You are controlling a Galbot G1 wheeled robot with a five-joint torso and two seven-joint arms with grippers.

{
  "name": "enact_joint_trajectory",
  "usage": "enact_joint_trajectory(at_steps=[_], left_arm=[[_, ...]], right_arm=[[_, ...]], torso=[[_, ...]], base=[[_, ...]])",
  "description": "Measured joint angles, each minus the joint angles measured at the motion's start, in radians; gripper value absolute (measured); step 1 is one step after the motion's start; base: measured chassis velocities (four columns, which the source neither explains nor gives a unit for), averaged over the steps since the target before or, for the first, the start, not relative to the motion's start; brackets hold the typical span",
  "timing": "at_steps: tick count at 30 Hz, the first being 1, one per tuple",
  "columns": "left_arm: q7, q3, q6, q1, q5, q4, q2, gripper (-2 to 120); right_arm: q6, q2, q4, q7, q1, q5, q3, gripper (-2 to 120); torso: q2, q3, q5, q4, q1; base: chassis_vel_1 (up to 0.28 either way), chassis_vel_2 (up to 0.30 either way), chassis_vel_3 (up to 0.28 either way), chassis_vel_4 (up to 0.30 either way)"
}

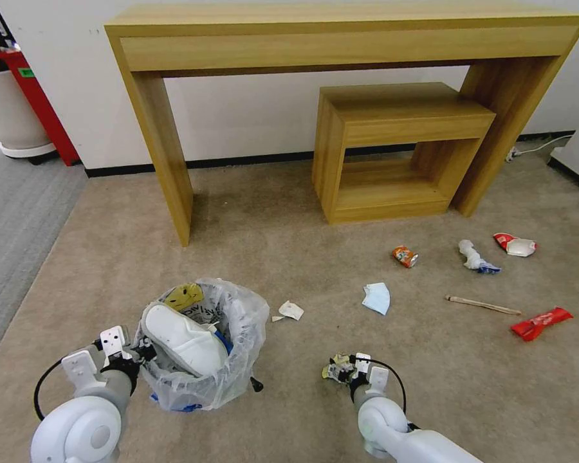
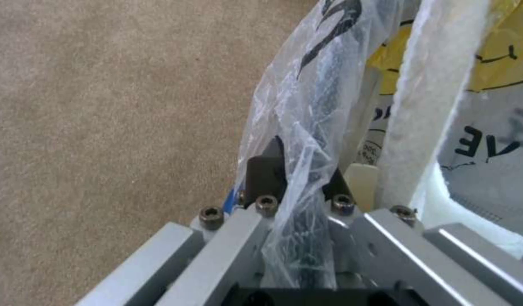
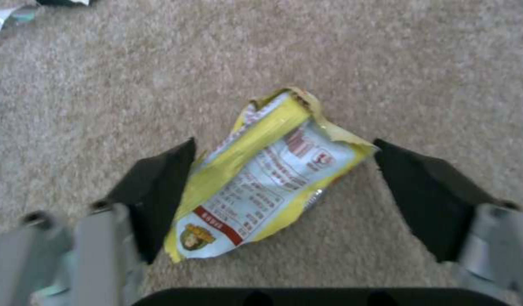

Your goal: Pick up the trash bin and place the garbage on the floor into it.

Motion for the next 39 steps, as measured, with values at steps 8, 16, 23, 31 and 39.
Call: enact_joint_trajectory(at_steps=[8, 16, 23, 31, 39], left_arm=[[-0.001, 0.002, -0.004, 0.003, -0.002, -0.012, -0.002, 1], [0.000, 0.009, -0.012, 0.008, -0.001, -0.017, -0.008, 1], [0.003, 0.010, -0.018, 0.012, -0.001, -0.022, -0.008, 1], [0.006, 0.011, -0.025, 0.018, 0.001, -0.026, -0.008, 1], [0.007, 0.009, -0.026, 0.021, 0.004, -0.026, -0.006, 1]], right_arm=[[0.000, 0.012, -0.015, 0.000, 0.003, -0.013, -0.011, 52], [0.002, 0.005, -0.016, 0.000, 0.007, -0.029, -0.017, 36], [-0.002, 0.007, -0.018, 0.000, 0.009, -0.037, -0.019, 17], [-0.002, -0.002, -0.012, -0.006, 0.007, -0.056, -0.020, 0], [0.036, -0.070, 0.074, -0.044, -0.007, -0.069, 0.012, 0]], torso=[[0.000, 0.000, 0.0000, 0.0000, 0.000], [0.000, 0.000, 0.0000, -0.0001, 0.000], [0.000, 0.000, 0.0001, 0.0000, 0.000], [0.000, 0.000, 0.0001, 0.0000, 0.000], [0.000, 0.000, 0.0001, -0.0001, 0.000]], base=[[0.000, 0.000, 0.000, 0.000], [0.000, 0.000, 0.000, 0.000], [0.000, 0.000, 0.000, 0.000], [0.000, 0.000, 0.000, 0.000], [0.000, 0.000, 0.000, 0.000]])
